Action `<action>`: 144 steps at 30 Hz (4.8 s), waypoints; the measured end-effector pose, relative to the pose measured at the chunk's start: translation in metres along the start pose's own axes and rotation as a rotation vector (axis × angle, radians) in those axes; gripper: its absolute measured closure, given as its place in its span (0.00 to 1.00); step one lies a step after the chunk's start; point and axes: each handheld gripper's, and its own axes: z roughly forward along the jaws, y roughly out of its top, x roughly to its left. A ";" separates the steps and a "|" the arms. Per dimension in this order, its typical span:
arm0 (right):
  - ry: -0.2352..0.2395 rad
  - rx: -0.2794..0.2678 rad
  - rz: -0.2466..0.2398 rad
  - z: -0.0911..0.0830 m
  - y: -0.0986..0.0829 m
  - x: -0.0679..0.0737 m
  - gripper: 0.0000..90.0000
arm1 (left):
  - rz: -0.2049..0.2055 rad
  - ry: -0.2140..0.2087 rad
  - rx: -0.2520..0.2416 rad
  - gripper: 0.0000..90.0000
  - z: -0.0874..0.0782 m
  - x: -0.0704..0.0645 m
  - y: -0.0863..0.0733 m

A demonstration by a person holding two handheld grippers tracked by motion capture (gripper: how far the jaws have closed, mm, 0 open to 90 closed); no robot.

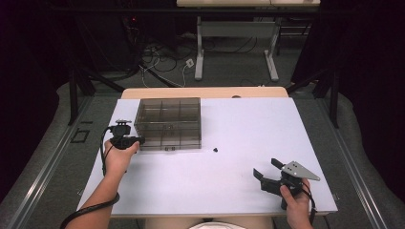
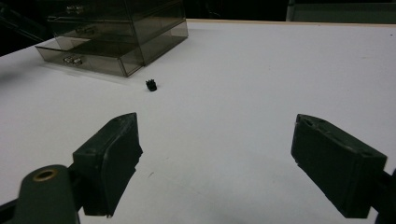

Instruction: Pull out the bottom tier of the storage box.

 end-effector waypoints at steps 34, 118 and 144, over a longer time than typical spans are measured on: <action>0.004 0.012 0.005 0.000 0.000 0.000 0.17 | -0.012 0.025 0.091 0.84 0.018 -0.003 0.002; 0.004 0.015 0.005 0.000 0.000 0.001 0.17 | -0.086 0.006 0.134 0.96 0.014 -0.001 -0.005; 0.010 0.019 0.000 0.001 0.000 0.000 0.17 | -0.084 -0.009 0.135 0.96 0.010 -0.001 -0.011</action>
